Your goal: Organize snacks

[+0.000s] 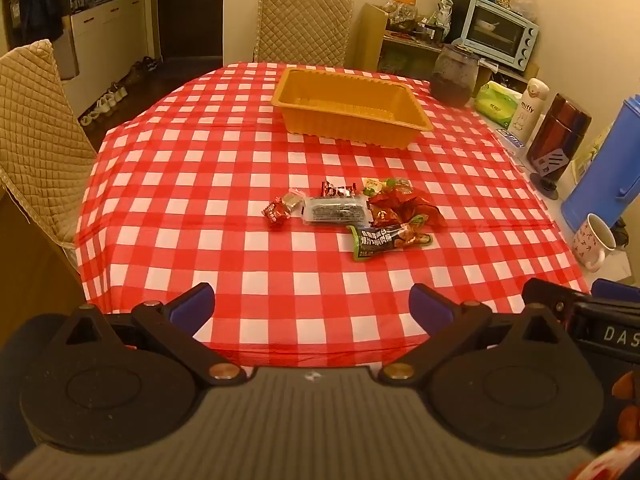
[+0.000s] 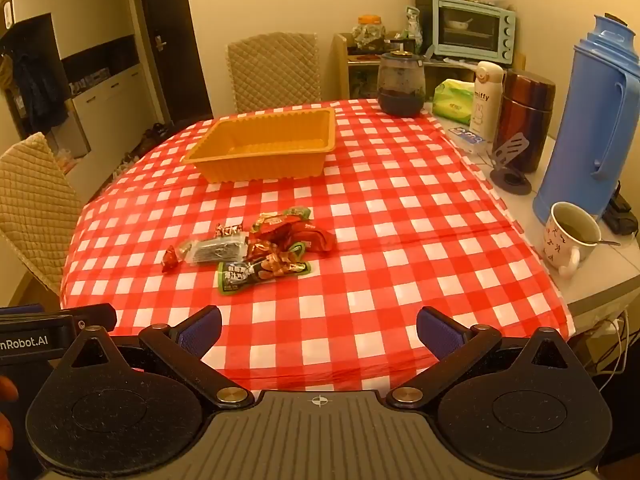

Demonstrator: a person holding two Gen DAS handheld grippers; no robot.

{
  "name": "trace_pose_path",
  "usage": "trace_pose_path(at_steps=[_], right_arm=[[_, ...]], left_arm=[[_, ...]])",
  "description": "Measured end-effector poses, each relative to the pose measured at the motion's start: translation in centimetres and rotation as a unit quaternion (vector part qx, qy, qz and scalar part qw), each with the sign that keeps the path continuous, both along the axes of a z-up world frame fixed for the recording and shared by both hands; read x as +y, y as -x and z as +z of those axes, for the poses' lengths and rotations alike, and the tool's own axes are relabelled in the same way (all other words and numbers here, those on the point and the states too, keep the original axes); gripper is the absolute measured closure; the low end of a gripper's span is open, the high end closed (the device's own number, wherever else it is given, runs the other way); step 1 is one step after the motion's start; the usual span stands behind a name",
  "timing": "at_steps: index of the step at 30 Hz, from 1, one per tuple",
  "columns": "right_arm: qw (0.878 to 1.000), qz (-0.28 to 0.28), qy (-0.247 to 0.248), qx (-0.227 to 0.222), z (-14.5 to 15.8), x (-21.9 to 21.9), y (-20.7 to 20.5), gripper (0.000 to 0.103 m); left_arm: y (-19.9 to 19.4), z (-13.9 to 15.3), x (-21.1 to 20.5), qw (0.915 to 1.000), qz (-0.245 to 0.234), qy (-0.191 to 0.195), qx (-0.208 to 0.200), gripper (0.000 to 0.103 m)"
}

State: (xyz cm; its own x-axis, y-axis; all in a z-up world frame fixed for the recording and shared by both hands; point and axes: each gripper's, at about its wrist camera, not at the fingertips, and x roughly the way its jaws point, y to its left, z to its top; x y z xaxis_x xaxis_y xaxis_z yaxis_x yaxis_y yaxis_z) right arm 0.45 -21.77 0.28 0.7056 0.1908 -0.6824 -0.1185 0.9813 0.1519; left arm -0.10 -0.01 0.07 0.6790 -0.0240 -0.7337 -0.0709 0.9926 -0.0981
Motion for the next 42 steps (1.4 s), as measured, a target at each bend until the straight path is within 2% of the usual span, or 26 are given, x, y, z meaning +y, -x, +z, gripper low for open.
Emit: trace_pose_path(at_steps=[42], right_arm=[[1.000, 0.001, 0.002, 0.003, -0.45, -0.07, -0.15, 0.000]], left_arm=[[-0.07, -0.12, -0.23, 1.0000, 0.001, 0.005, -0.003, 0.000]])
